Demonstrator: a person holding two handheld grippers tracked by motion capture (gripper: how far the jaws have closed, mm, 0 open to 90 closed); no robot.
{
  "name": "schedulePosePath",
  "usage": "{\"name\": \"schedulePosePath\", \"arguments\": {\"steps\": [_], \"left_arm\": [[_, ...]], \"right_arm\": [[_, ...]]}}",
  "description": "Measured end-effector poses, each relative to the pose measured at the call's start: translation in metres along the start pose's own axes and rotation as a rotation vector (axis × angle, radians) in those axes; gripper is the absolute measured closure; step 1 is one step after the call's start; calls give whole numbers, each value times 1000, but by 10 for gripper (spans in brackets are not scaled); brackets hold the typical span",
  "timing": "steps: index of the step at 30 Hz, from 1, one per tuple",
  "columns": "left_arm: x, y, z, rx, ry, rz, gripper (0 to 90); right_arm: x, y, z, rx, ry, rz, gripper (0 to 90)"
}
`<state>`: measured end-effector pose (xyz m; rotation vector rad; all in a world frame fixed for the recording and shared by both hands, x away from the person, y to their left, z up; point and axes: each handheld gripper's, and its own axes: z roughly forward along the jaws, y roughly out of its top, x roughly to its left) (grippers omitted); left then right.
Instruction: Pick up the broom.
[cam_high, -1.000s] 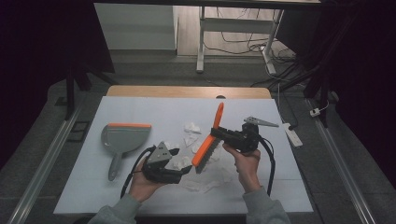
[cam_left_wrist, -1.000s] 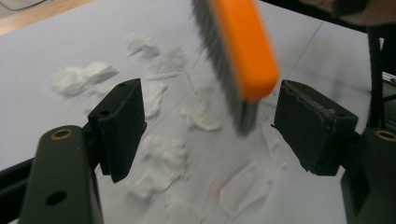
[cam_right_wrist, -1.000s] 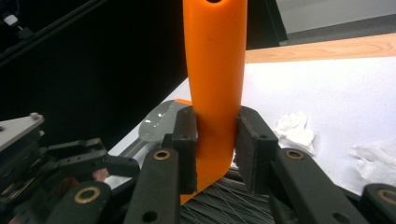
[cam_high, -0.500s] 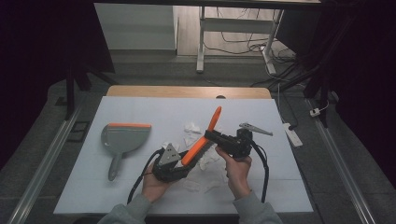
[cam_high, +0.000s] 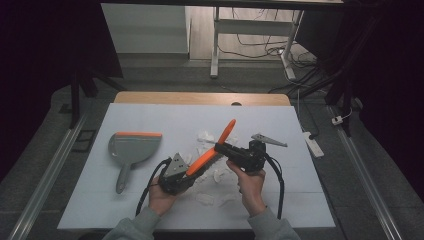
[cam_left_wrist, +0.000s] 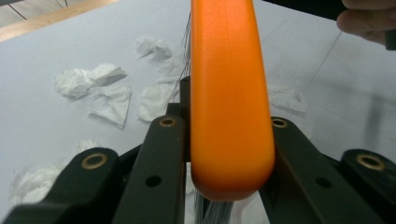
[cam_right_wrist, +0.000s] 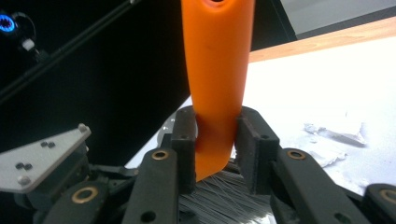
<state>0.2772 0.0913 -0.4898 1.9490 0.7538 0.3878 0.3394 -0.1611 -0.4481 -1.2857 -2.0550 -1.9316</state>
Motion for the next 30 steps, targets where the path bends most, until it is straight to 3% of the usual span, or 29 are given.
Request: {"name": "schedulePosePath", "arguments": {"steps": [2, 7, 12, 17, 21, 22, 24, 27, 30], "left_arm": [[2, 1, -3, 4, -9, 7, 783], [9, 5, -11, 41, -12, 44, 786], [16, 12, -19, 118, -15, 82, 785], [21, 14, -24, 157, -12, 85, 785], [18, 17, -24, 208, -37, 131, 786], [16, 18, -22, 238, -68, 154, 786], [14, 18, -21, 251, -80, 167, 786], [2, 20, -17, 308, -91, 247, 786], [-6, 21, -12, 346, -114, 281, 786]], "right_arm": [[2, 2, 1, 15, -26, -57, 594], [11, 11, -3, 46, -61, -148, 400], [22, 24, -12, 171, -92, -320, 322], [29, 34, -28, 204, -132, -413, 295], [38, 38, -31, 318, -110, -551, 301], [41, 38, -30, 359, -93, -587, 302], [47, 35, -27, 402, -84, -647, 304], [55, 29, -20, 458, -40, -710, 313], [58, 21, -12, 538, 5, -756, 336]]}}
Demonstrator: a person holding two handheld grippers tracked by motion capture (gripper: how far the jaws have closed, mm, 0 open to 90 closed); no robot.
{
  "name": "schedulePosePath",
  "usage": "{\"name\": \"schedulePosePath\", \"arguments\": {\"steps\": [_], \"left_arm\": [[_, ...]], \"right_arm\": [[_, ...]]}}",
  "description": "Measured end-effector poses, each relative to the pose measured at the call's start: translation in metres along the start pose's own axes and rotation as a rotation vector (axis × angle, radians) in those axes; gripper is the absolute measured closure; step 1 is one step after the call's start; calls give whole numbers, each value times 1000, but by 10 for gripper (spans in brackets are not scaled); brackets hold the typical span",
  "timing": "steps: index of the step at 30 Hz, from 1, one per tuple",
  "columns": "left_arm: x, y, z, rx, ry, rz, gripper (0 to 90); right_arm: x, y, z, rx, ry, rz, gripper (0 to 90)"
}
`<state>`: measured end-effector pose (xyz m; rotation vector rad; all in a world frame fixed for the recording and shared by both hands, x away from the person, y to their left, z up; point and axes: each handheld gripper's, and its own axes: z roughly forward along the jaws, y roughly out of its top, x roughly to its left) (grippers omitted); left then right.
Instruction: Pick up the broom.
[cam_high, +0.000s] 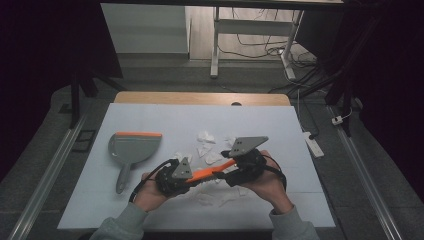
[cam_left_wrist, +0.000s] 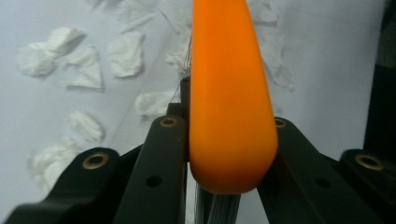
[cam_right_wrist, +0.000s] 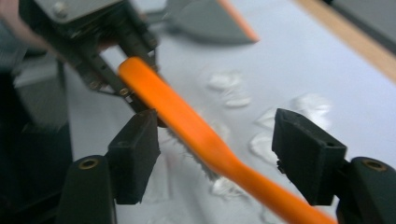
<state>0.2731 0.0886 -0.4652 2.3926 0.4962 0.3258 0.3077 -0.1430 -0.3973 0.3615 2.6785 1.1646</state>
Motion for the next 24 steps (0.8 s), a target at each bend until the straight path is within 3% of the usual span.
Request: {"name": "schedulePosePath", "arguments": {"steps": [2, 7, 9, 12, 14, 19, 24], "left_arm": [[-2, 1, 2, 14, -14, 18, 787], [-4, 1, 2, 19, -35, 35, 786], [-6, 4, 1, 23, -70, 48, 787], [-7, 5, 1, 24, -80, 60, 786], [-8, 5, 1, 21, -93, 66, 787], [-7, 3, 0, 14, -110, 81, 784], [-6, 3, -2, 2, -120, 82, 786]], "right_arm": [[2, -1, 7, 43, 26, -26, 354], [2, -7, 25, 148, 97, -35, 385], [3, -9, 30, 180, 110, -45, 404], [3, -11, 38, 232, 134, -61, 458], [6, -13, 42, 270, 127, -85, 541], [7, -15, 43, 264, 139, -122, 593], [7, -15, 41, 250, 151, -106, 578]]}}
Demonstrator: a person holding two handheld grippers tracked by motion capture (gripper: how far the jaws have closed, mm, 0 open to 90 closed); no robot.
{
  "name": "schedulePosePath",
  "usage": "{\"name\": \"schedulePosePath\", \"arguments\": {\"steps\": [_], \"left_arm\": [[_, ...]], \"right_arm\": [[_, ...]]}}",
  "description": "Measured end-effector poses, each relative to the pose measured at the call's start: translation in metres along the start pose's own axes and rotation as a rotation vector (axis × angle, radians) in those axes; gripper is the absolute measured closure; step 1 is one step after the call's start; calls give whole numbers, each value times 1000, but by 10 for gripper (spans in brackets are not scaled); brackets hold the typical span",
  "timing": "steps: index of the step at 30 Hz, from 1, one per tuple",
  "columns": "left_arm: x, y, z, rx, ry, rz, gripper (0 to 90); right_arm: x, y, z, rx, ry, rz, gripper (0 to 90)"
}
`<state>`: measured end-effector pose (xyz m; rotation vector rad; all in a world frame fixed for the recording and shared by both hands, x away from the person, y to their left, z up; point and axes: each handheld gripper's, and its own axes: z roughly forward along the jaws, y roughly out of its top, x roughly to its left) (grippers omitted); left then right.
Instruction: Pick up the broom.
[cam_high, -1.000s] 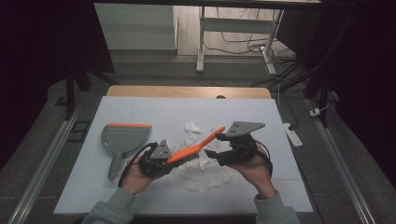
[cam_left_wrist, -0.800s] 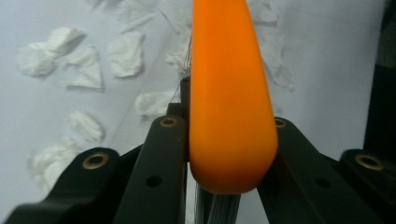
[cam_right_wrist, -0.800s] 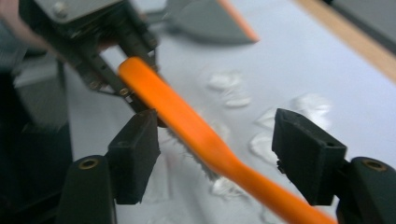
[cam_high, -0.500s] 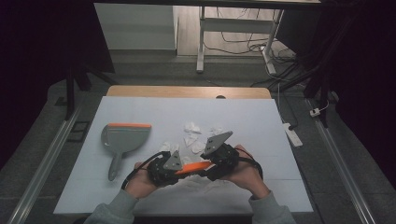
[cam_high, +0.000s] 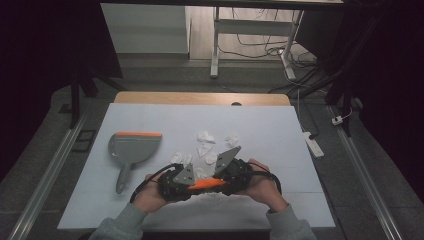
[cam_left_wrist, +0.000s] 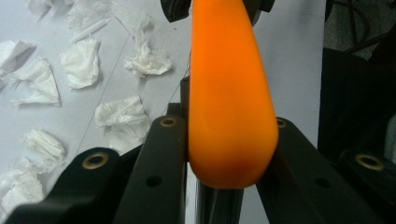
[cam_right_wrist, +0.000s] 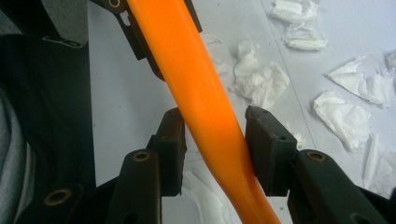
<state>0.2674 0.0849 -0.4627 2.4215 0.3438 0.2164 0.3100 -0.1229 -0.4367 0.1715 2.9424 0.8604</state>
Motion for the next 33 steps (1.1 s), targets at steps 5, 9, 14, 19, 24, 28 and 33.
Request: {"name": "schedulePosePath", "arguments": {"steps": [5, 9, 14, 19, 24, 28, 33], "left_arm": [[2, -2, -1, -4, -11, -5, 786], [3, -3, 0, -9, -12, -11, 784], [9, -7, -3, -52, 4, -44, 730], [11, -13, -12, -102, 121, -116, 444], [15, -20, -25, -156, 172, -172, 335], [19, -34, -35, -159, 214, -197, 324], [29, -54, -46, -146, 276, -271, 320]], "right_arm": [[-3, -3, -3, -47, 30, 14, 584], [-3, -3, -2, -48, 28, 0, 602], [-1, -4, -3, -61, 10, -24, 640], [-6, -7, -3, -87, -29, 17, 667], [-9, -9, -5, -120, -99, 47, 670], [-18, -11, -8, -143, -134, 84, 671], [-32, -20, -11, -158, -164, 141, 672]]}}
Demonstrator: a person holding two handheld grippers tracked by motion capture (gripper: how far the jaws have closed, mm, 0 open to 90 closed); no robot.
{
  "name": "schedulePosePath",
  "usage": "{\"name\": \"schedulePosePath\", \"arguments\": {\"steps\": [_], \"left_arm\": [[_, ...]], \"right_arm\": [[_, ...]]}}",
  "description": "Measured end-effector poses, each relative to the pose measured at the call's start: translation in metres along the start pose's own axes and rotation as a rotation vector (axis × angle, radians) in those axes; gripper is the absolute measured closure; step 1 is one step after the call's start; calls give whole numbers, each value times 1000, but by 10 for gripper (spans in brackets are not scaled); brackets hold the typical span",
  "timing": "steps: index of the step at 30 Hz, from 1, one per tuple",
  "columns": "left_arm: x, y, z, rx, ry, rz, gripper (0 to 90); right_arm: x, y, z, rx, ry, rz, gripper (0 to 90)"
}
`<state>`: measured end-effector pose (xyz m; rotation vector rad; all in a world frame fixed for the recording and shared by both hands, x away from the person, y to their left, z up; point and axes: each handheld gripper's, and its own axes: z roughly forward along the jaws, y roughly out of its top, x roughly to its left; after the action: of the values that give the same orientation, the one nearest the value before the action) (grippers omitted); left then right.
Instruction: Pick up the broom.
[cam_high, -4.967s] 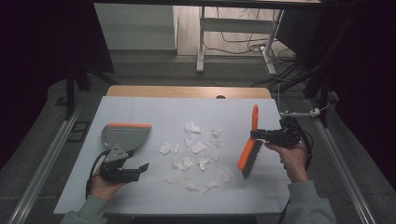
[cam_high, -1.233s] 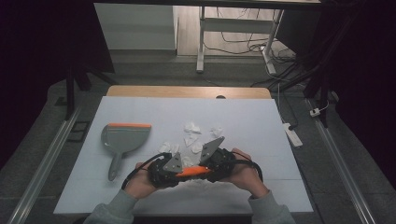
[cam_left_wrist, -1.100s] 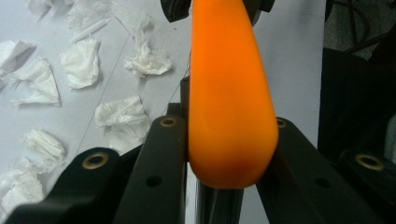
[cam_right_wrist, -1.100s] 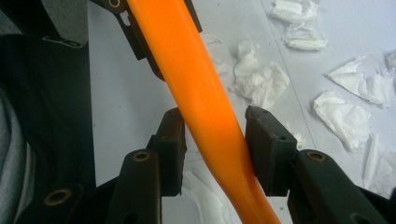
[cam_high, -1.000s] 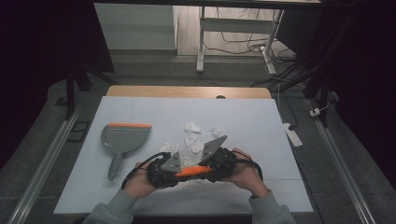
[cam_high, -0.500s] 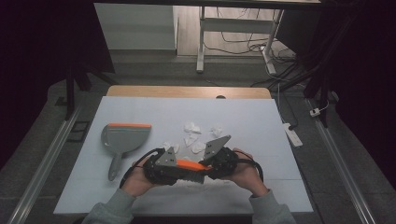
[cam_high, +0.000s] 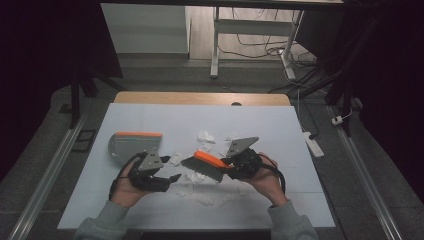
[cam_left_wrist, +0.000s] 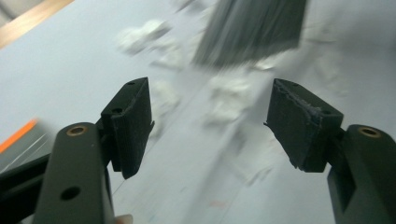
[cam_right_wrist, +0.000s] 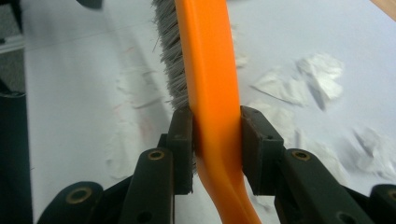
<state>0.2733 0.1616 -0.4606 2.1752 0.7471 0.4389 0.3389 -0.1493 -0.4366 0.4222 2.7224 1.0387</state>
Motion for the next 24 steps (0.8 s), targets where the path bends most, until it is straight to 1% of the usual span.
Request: {"name": "schedulePosePath", "arguments": {"steps": [1, 3, 4, 5, 9, 11, 12, 13, 15, 17, 19, 23, 24], "left_arm": [[4, -3, -2, 4, 18, -18, 319], [10, -8, -6, 6, 38, -51, 319], [13, -12, -11, 7, 61, -70, 319], [13, -12, -11, 7, 61, -70, 319], [15, -20, -19, 14, 84, -86, 317], [17, -24, -23, 12, 86, -96, 317], [20, -27, -24, 20, 94, -110, 318], [20, -27, -24, 20, 94, -110, 318], [24, -31, -24, 38, 115, -124, 318], [28, -34, -23, 46, 118, -141, 317], [31, -37, -23, 51, 122, -155, 318], [31, -39, -25, 45, 120, -165, 318], [31, -40, -26, 46, 125, -168, 318]], "right_arm": [[-2, -1, 0, -4, -10, 13, 672], [-7, -4, -2, -15, -19, 31, 672], [-8, -4, -2, -18, -26, 36, 672], [-9, -5, -3, -18, -35, 44, 672], [-13, -5, -6, -14, -73, 52, 673], [-14, -5, -6, -10, -76, 54, 673], [-16, -7, -6, 0, -76, 56, 673], [-17, -7, -6, 6, -81, 57, 673], [-20, -8, -5, 10, -89, 59, 673], [-21, -9, -5, 11, -92, 64, 673], [-25, -12, -6, 12, -108, 80, 674], [-28, -15, -9, 13, -146, 97, 674], [-28, -15, -9, 13, -146, 97, 674]]}}
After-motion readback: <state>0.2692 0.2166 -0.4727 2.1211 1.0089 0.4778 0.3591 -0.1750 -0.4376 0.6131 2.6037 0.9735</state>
